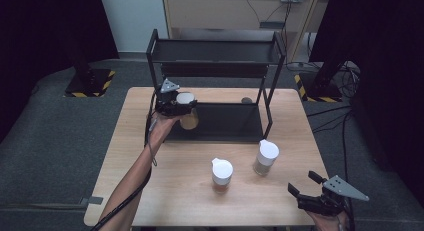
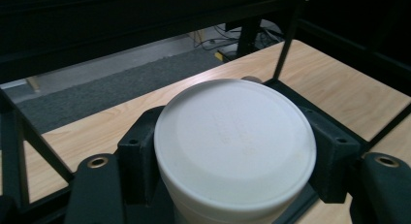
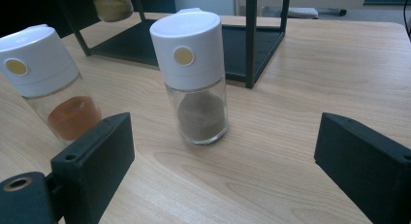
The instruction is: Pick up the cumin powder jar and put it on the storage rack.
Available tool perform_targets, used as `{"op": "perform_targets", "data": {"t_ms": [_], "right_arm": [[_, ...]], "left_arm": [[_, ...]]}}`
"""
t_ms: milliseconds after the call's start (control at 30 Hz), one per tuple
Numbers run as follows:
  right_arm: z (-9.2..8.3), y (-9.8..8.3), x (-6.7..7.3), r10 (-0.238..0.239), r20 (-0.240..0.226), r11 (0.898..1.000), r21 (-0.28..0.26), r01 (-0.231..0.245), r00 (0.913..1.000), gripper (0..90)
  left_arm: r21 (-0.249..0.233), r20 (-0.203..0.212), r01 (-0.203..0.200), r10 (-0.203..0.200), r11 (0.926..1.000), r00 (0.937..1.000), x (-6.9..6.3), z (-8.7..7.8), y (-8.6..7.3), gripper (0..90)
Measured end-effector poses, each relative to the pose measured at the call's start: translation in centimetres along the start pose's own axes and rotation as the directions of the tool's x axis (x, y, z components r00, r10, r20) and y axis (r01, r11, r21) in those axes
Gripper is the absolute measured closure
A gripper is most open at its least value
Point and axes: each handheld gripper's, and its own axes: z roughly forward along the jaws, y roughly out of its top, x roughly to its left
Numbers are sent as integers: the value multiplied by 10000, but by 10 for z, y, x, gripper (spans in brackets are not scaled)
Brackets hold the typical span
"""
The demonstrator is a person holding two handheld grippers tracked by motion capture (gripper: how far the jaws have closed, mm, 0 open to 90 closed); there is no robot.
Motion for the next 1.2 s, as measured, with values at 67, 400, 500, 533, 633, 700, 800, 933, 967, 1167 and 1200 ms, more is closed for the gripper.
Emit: {"op": "perform_targets", "data": {"t_ms": [67,400,500,533,633,700,800,933,967,1167,1200], "right_arm": [[0,0,0,8,-2,10000,0,-8,10000,74],[0,0,0,20,9,10000,18,-20,10000,73],[0,0,0,29,5,10000,34,-29,10000,74],[0,0,-1,28,1,10000,34,-28,10000,74],[0,0,-1,39,-5,10000,19,-39,10000,74],[0,0,-1,40,-8,10000,23,-40,10000,74],[0,0,-1,45,-26,10000,18,-45,10000,74],[0,0,-1,52,-38,10000,11,-52,10000,74],[0,0,-1,52,-41,10000,11,-52,10000,74],[0,0,-1,53,-41,10000,24,-53,10000,74],[0,0,-1,50,-40,10000,27,-50,10000,74]], "left_arm": [[-14,-239,-69,69,10000,9997,-2,3,-1,326],[-1,-705,277,-277,9996,9971,-3,17,-8,327],[17,-737,390,-388,9992,9965,-2,19,-12,327],[-12,-734,394,-394,9992,9965,-2,20,-14,327],[47,-811,358,-353,9993,9961,-2,23,-17,327],[140,-863,335,-322,9993,9957,-2,24,-19,327],[138,-837,386,-373,9992,9958,-4,27,-24,327],[213,-856,386,-367,9990,9957,-5,31,-29,327],[265,-872,344,-320,9991,9957,-5,31,-30,327],[297,-869,411,-384,9987,9955,-5,35,-35,326],[352,-869,358,-326,9987,9957,-5,35,-35,327]]}}
